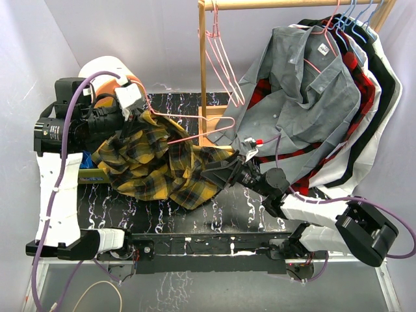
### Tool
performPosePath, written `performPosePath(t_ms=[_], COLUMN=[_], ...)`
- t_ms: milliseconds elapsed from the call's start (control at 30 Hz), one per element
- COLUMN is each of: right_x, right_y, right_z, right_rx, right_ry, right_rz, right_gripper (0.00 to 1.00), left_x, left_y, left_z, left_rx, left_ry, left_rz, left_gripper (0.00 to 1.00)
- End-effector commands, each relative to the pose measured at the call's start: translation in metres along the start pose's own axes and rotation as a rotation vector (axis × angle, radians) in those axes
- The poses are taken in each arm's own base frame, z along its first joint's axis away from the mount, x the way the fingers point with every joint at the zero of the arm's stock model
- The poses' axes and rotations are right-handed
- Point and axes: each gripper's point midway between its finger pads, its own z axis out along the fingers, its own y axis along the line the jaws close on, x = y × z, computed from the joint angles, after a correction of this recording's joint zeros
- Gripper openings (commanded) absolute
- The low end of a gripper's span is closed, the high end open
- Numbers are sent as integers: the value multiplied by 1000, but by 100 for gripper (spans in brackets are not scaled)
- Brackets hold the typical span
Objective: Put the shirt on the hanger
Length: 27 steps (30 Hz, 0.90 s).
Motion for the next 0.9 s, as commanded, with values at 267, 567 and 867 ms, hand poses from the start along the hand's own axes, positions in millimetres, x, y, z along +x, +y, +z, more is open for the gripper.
performPosePath(t_ms=[267, 567, 867], right_x=[-5, -6, -10], right_y=[36, -16, -31], right_z=[59, 76, 71], right_rx=[169, 460, 554], right_ry=[-73, -86, -116], right_rz=[-225, -244, -238], right_gripper=[90, 79, 12], left_x=[-6, -2, 12], left_y=[26, 27, 33], left_z=[-11, -9, -10], left_rx=[-128, -129, -156], left_ry=[-29, -21, 35], left_rz=[-56, -59, -28], left_gripper=[0, 0, 0])
